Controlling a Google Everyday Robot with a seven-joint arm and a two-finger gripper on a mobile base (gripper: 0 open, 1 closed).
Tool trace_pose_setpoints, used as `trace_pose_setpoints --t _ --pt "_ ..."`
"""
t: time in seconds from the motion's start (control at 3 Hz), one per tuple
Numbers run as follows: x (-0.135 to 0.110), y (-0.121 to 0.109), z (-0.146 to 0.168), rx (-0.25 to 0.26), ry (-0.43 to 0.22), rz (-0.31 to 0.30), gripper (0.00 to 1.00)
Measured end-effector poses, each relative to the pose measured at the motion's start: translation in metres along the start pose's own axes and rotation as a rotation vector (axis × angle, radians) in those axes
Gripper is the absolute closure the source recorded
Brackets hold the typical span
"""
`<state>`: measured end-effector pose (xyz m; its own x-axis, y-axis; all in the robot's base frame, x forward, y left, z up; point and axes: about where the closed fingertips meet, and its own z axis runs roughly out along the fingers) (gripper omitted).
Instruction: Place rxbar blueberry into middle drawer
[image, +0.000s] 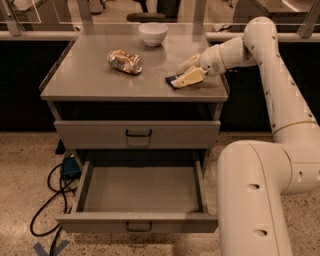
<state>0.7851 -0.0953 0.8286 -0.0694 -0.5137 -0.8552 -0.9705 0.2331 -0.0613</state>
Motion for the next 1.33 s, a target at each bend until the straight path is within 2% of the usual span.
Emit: trace_pose_setpoints --t 0.67,1.0,1.33 --pt "0.000 0.000 0.000 0.000 0.000 0.000 0.89" --pt "-0.015 0.002 -0.005 0.010 0.028 0.016 1.00" --pt "-0.054 0.010 -0.030 0.040 0.061 0.016 1.00"
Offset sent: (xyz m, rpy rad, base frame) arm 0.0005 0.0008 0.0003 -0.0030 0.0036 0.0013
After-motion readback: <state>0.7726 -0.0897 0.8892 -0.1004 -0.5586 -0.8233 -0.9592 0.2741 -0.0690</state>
